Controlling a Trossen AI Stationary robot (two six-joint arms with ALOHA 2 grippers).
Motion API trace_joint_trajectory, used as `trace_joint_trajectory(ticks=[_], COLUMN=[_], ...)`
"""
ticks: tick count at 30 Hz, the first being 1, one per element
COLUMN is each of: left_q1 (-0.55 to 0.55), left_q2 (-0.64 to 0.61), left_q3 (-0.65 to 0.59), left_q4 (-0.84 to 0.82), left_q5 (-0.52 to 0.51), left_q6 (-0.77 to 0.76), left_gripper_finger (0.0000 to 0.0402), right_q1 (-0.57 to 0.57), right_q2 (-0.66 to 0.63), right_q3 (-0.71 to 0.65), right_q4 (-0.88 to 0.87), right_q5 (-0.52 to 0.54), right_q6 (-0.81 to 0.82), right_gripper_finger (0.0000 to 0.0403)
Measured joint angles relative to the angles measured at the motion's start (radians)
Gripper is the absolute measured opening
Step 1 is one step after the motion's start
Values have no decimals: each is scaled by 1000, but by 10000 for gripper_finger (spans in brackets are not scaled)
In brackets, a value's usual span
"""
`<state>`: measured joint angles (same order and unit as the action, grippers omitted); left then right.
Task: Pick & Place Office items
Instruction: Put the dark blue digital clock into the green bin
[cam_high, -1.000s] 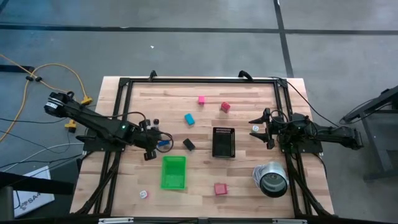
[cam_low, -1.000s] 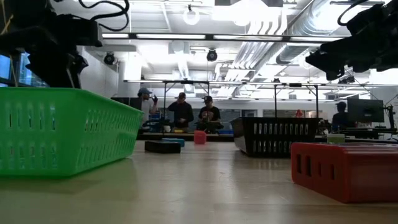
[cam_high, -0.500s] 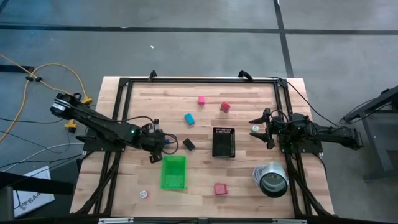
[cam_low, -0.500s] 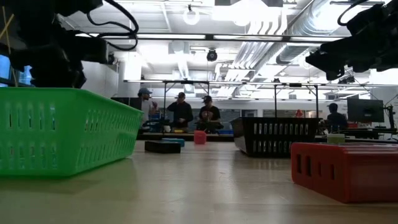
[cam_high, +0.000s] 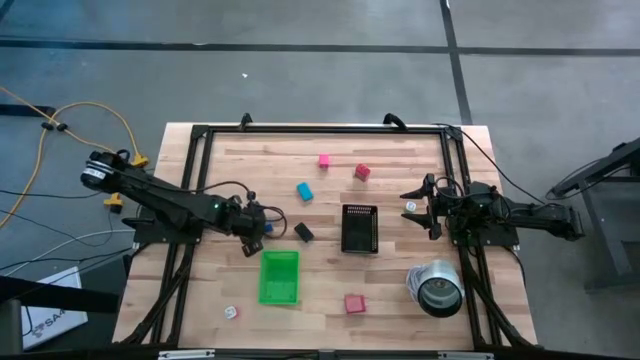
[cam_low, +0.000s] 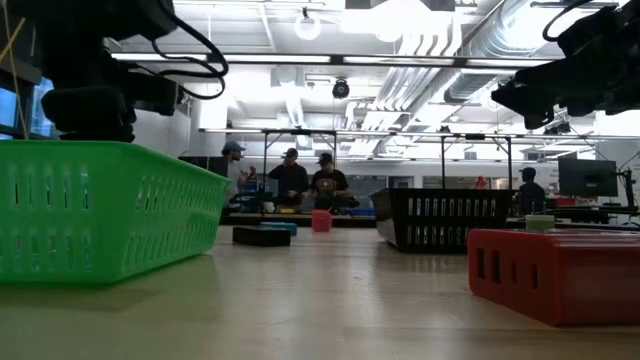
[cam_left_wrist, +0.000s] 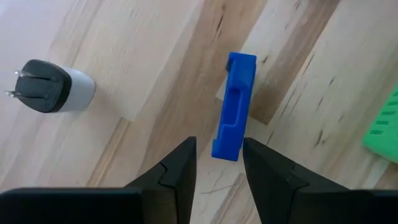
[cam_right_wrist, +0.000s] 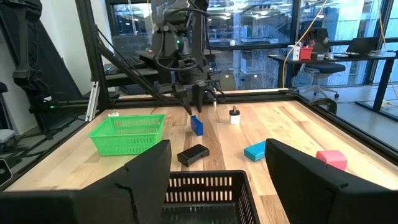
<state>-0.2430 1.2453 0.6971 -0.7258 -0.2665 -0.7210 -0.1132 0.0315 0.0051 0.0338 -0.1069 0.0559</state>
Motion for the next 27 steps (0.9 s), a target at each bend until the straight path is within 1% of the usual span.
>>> trace_joint_trajectory(ticks=[4, 12, 22, 27], left_q1=[15, 14, 15, 15], left_q2=[3, 67, 76, 76], left_q3=[0, -1, -1, -1], left_q4=[0, 31, 46, 51], left_q5=[6, 42, 39, 26], left_q6=[17, 18, 26, 63], left_gripper_finger=[125, 125, 125, 125], right_q1=[0, 0, 0, 0], right_q2=[0, 0, 0, 0], right_q3=[0, 0, 0, 0], right_q4=[0, 0, 0, 0], right_q5=[0, 0, 0, 0], right_q6=[0, 0, 0, 0], right_gripper_finger=[248, 248, 248, 248])
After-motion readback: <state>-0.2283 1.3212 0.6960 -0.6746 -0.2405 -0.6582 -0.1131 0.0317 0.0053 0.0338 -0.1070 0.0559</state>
